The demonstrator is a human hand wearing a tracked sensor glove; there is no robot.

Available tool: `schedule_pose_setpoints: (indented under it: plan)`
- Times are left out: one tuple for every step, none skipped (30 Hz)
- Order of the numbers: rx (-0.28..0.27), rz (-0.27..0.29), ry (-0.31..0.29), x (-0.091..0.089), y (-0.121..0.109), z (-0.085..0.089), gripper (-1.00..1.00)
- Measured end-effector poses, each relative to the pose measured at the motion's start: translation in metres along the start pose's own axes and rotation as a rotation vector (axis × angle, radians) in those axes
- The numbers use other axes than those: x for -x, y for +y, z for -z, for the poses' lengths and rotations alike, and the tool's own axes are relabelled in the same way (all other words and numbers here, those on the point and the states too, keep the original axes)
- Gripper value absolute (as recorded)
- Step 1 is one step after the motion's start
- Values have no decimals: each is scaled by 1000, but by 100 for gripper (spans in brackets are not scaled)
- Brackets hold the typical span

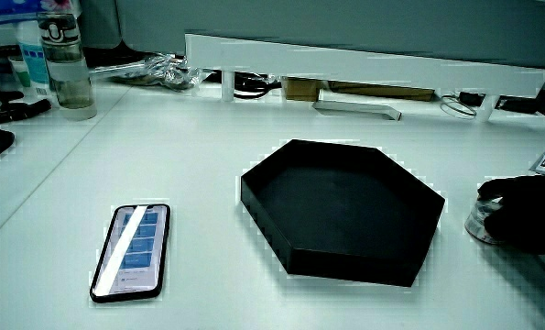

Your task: Place paper clip on desk

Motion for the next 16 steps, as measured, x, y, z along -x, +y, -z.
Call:
schedule_pose_setpoints:
  plan:
    - [2,-8,-6,2,-1,-1,-57]
    - [25,7,-22,1,2,2,-64]
    - [66,-25,-7,0,1,4,-71]
    - [91,-21,-9,-2,3,6,-79]
    - [102,-24,3,-6,5,8,-86]
    - [110,-30,21,-9,4,8,-93]
    - [102,-68,34,-9,0,5,-100]
    - [89,-50,28,-11,-1,4,-100]
    - [47,-92,38,-10,-7,0,-100]
    - [-45,-80,67,-16,-10,-4,-100]
    - [-137,-67,97,-21,-13,-7,-100]
    - [-228,-54,126,-27,-17,-10,-100]
    - [-219,-89,166,-24,-30,-20,-100]
    - [-223,-77,170,-27,-29,-22,-100]
    - [-236,-82,152,-24,-36,-28,-100]
    - [-219,-100,181,-23,-40,-31,-100]
